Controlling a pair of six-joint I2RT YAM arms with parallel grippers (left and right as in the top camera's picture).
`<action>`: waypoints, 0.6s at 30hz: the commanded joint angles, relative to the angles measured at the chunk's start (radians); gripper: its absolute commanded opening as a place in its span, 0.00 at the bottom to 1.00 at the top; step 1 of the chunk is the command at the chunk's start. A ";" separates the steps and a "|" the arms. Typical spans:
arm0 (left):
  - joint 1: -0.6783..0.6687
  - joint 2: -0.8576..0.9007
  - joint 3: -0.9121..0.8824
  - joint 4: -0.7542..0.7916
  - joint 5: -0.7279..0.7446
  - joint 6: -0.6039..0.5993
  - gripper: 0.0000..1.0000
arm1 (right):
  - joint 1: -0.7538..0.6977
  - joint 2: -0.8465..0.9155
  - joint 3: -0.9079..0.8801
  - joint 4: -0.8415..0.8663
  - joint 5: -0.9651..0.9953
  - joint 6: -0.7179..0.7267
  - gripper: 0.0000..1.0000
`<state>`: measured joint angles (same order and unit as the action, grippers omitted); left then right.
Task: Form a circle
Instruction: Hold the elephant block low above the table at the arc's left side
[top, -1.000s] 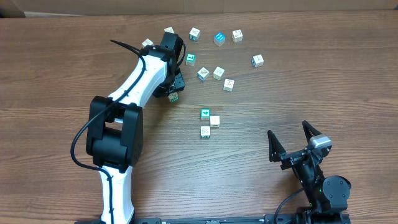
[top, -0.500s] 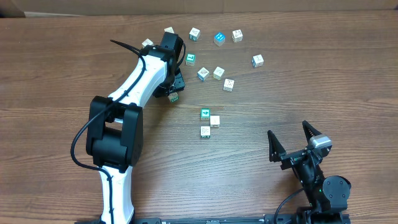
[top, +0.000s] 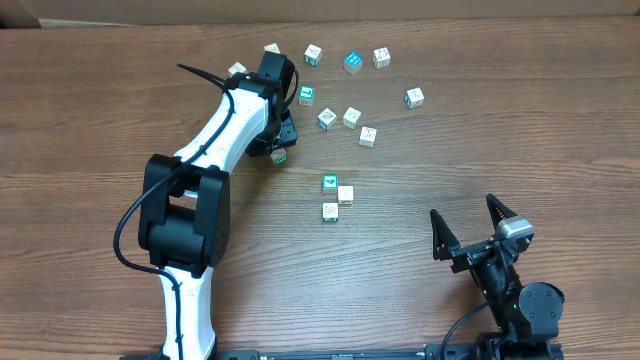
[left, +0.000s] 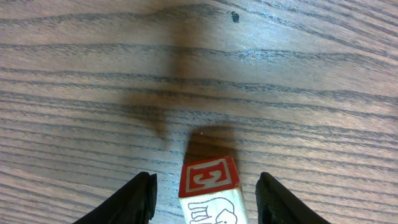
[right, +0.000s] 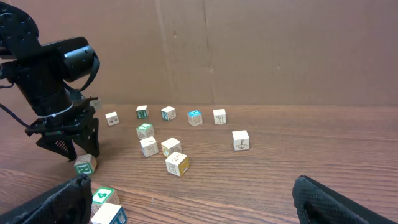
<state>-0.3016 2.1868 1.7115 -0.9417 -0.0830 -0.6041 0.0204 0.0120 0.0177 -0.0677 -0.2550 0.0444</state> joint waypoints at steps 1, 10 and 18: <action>-0.007 0.017 -0.008 0.006 0.006 -0.014 0.49 | -0.003 -0.009 -0.010 0.006 0.008 -0.005 1.00; -0.007 0.017 -0.008 0.008 0.006 -0.013 0.50 | -0.003 -0.009 -0.010 0.006 0.008 -0.005 1.00; -0.007 0.017 -0.008 0.007 0.006 -0.013 0.45 | -0.003 -0.009 -0.010 0.006 0.008 -0.004 1.00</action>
<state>-0.3016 2.1872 1.7115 -0.9352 -0.0830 -0.6041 0.0204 0.0120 0.0177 -0.0677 -0.2550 0.0448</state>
